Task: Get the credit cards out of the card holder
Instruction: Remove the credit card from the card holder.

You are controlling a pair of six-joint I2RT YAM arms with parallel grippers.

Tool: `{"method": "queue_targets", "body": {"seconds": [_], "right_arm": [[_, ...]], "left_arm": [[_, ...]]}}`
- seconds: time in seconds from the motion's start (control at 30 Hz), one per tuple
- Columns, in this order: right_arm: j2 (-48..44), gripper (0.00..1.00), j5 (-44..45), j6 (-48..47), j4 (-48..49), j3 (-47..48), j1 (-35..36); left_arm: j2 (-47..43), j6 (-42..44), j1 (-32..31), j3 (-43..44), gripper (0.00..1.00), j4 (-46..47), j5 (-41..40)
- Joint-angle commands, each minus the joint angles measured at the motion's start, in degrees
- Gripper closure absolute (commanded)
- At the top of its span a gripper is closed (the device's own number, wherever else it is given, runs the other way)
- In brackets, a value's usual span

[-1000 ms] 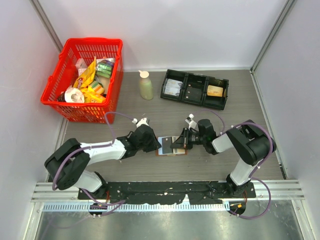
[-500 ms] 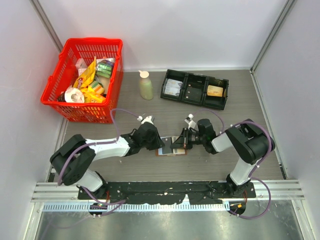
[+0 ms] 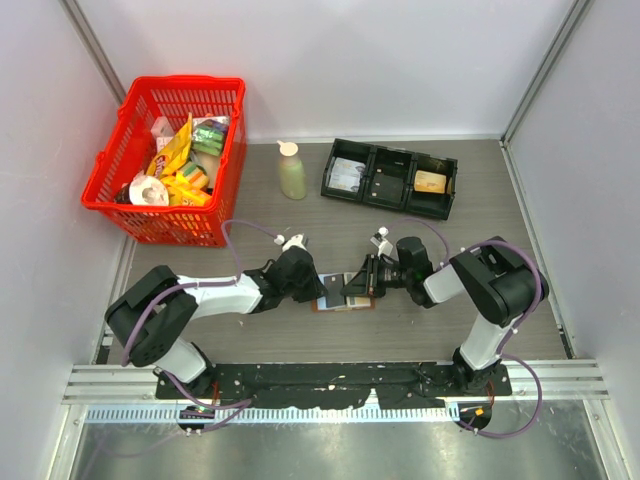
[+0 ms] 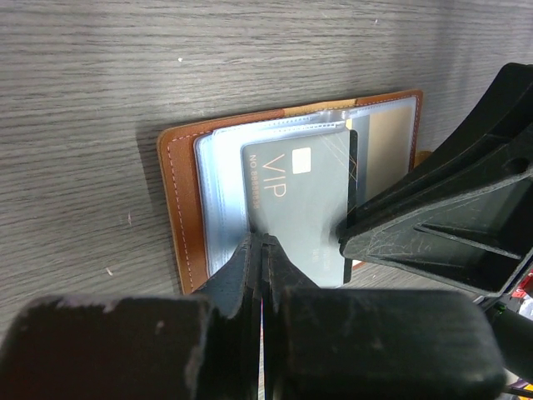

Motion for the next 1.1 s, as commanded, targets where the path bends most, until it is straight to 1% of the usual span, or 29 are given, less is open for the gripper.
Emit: {"method": "queue_targets", "body": {"seconds": [0.0,0.23,0.3,0.33,0.43,0.57,0.73,0.87,0.9,1.03,1.07], "right_arm": [[0.87,0.82,-2.16,2.16,6.34,-0.15,-0.25],[-0.10,0.83,-2.43,3.05,7.49,-0.67,-0.69],[-0.45,0.85,-2.52,3.13,7.58,-0.94,-1.04],[-0.45,0.90,-2.60,3.05,7.49,-1.03,-1.30],[-0.36,0.96,-3.04,2.96,7.58,-1.11,-1.57],[-0.54,0.97,-3.57,3.31,8.19,-1.73,-2.18],[-1.85,0.97,-4.45,2.88,7.41,-2.43,-4.73],[-3.08,0.98,-4.71,0.59,3.45,-2.43,-6.22],[-3.35,0.99,-4.63,-0.02,1.62,-2.35,-6.83],[-6.07,0.99,-4.10,-4.85,-5.68,-1.47,-8.07],[-7.64,0.99,-3.92,-5.73,-9.70,-1.20,-8.24]], "left_arm": [[1.62,-0.31,-0.11,-1.49,1.00,-1.82,-1.65],[2.50,-0.49,-0.11,-1.40,1.00,-2.17,-1.65],[2.67,-0.58,-0.11,-1.49,1.00,-2.09,-1.48],[2.67,-0.58,-0.11,-1.40,1.00,-2.09,-1.39],[2.76,-0.75,-0.11,-1.31,1.00,-2.09,-1.30],[2.76,-0.75,-0.11,-1.40,1.00,-2.09,-1.30],[3.20,-1.02,-0.11,-1.58,1.00,-2.17,-1.12],[3.38,-1.02,-0.11,-1.49,1.00,-2.09,-0.95],[3.20,-0.93,-0.11,-1.31,1.00,-2.00,-0.95],[1.98,-0.84,-0.11,-1.40,1.00,-1.82,-1.03],[1.45,-0.67,-0.20,-1.49,1.00,-1.65,-1.04]]}}
